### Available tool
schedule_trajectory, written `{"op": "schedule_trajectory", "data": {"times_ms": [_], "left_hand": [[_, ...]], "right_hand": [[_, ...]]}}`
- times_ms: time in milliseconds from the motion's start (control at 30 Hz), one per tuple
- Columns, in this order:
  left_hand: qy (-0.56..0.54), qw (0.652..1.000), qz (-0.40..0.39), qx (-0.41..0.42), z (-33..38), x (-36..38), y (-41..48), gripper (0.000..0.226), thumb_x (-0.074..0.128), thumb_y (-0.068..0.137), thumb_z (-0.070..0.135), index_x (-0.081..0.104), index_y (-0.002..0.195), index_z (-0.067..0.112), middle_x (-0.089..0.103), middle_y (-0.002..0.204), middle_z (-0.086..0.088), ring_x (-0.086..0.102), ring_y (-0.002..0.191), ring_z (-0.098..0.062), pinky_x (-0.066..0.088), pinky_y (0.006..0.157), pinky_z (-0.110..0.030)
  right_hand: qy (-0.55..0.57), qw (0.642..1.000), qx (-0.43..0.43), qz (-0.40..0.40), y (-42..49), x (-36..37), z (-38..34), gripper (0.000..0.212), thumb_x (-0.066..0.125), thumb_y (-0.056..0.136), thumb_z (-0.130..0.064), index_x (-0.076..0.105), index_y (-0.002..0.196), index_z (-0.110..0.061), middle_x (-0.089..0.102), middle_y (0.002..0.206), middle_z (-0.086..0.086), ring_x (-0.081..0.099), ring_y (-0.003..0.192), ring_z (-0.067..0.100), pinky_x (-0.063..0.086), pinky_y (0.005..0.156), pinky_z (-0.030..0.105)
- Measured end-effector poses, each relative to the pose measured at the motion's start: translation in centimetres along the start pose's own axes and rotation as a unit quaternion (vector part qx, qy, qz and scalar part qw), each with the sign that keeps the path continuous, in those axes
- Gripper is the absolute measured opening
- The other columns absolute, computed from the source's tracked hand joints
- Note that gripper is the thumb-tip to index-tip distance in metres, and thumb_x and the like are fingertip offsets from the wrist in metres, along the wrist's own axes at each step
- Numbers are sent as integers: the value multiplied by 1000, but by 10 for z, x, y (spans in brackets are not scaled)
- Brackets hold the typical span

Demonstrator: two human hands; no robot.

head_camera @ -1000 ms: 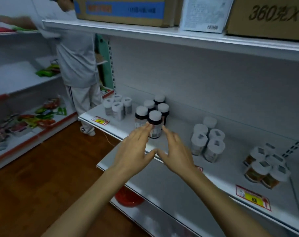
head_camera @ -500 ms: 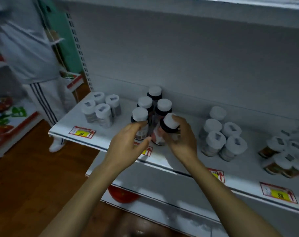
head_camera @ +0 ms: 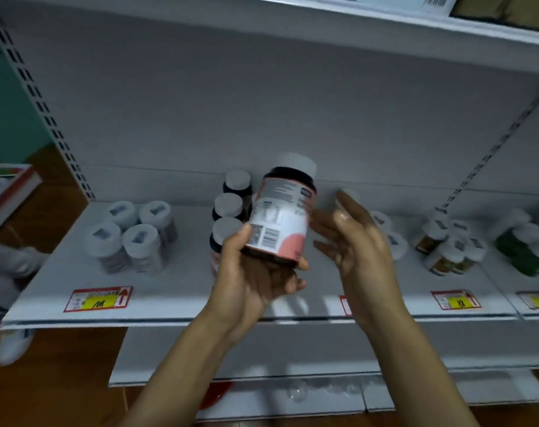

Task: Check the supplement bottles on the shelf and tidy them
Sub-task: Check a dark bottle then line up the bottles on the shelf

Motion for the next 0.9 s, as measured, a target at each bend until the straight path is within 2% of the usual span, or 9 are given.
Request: {"op": "schedule_trajectory", "data": {"times_ms": [67,200,300,367,433,500,600,700,900], "left_hand": [[-67,997,-21,-25,-3,13,-7,64,39,81,58,65,100,3,60,68,-16,47,41,-18,54,58,-32],[-137,987,-65,-62,-12,32,-16,69,35,80,63,71,93,6,58,65,-11,44,37,-13,53,55,-31],[-131,986,-80,-60,-12,31,-19,70,35,81,65,72,93,7,59,68,-10,42,38,-12,53,58,-29],[-110,991,-60,-43,-10,26,-19,66,40,80,63,73,93,8,60,69,-12,43,39,-13,53,56,-30],[-71,997,-28,-1,-1,19,-18,56,50,76,59,74,96,12,61,75,-14,46,43,-14,52,55,-31],[-4,999,13,45,8,11,-17,46,50,78,51,73,99,17,64,83,-14,50,50,-14,52,57,-31],[97,989,76,85,18,-2,-14,47,56,77,49,66,111,19,69,98,-17,62,71,-22,56,67,-34],[181,971,96,120,28,-2,-17,63,57,71,59,58,123,22,68,112,-14,65,102,-33,56,85,-44],[256,940,101,200,48,4,-28,54,47,83,55,49,127,25,69,110,2,67,100,-16,56,79,-31]], "right_hand": [[31,998,23,-48,-6,12,8,53,60,78,-34,52,130,-28,72,106,0,67,102,16,48,90,36],[76,987,54,-130,-21,38,5,51,59,80,-26,51,128,-9,65,69,-6,59,58,5,49,54,21],[77,986,53,-137,-25,44,1,45,60,79,-27,53,120,-11,60,65,-5,53,51,5,46,50,20],[76,987,50,-130,-25,45,0,43,58,81,-28,56,119,-9,62,66,-2,55,55,11,49,53,25],[48,992,39,-108,-25,44,-3,42,59,82,-29,60,120,-12,73,88,2,68,79,21,57,71,33],[12,997,12,-74,-25,41,-10,37,65,86,-25,61,122,-17,73,106,3,69,100,20,57,84,33],[-17,998,-58,-35,-28,39,-27,29,63,89,-11,62,117,-18,73,105,-3,68,99,10,55,78,23],[-13,995,-92,-37,-33,45,-37,30,63,88,-6,62,116,-17,72,106,-3,68,97,6,53,75,18],[-8,993,-93,-72,-40,61,-40,43,67,81,-21,57,123,-22,71,108,-9,67,99,3,51,77,14]]}}
Point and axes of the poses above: each hand's wrist, its own y-axis towards the middle knuckle, its own x-axis out of the palm, z = x × y, the point moved 10 cm from there along y, towards the middle knuckle
